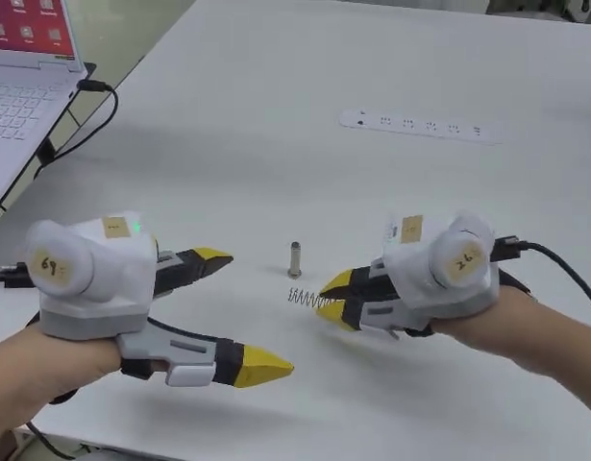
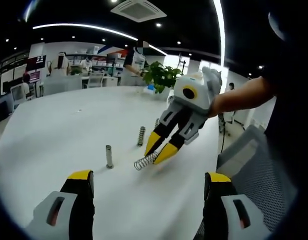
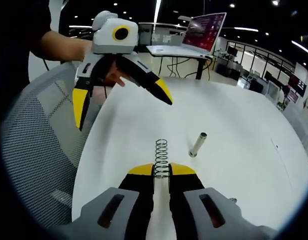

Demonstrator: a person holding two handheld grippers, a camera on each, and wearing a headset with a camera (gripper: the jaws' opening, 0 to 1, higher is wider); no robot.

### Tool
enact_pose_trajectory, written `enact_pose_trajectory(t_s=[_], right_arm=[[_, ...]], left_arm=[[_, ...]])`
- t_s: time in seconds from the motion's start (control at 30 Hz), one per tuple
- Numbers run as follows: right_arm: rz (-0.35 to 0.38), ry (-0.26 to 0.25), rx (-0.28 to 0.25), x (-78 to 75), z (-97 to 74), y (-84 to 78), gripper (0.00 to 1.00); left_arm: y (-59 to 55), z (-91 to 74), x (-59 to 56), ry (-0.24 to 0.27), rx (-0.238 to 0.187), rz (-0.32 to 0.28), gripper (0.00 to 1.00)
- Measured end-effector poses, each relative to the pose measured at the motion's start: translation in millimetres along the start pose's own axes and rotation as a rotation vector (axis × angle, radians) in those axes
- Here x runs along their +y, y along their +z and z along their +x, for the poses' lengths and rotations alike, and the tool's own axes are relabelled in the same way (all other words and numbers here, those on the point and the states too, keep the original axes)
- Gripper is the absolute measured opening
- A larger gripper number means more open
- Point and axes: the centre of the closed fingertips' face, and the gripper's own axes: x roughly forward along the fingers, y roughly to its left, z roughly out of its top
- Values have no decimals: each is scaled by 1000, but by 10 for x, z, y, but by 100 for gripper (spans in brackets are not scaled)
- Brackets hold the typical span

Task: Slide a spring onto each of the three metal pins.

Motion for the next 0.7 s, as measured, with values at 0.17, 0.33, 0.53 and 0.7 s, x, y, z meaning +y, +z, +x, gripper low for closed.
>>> enact_pose_trajectory(t_s=[0.17,0.33,0.53,0.7], right_arm=[[-15,8,-1,75,-178,-33,8],[-20,3,0,118,-329,-44,8],[-32,-1,-1,163,-467,-53,8],[-42,-2,-5,209,-550,-18,8]], left_arm=[[53,97,-112,-51,4,22,82],[122,195,-173,-86,-1,40,76],[198,312,-240,-121,-3,60,65],[199,398,-334,-146,0,68,50]])
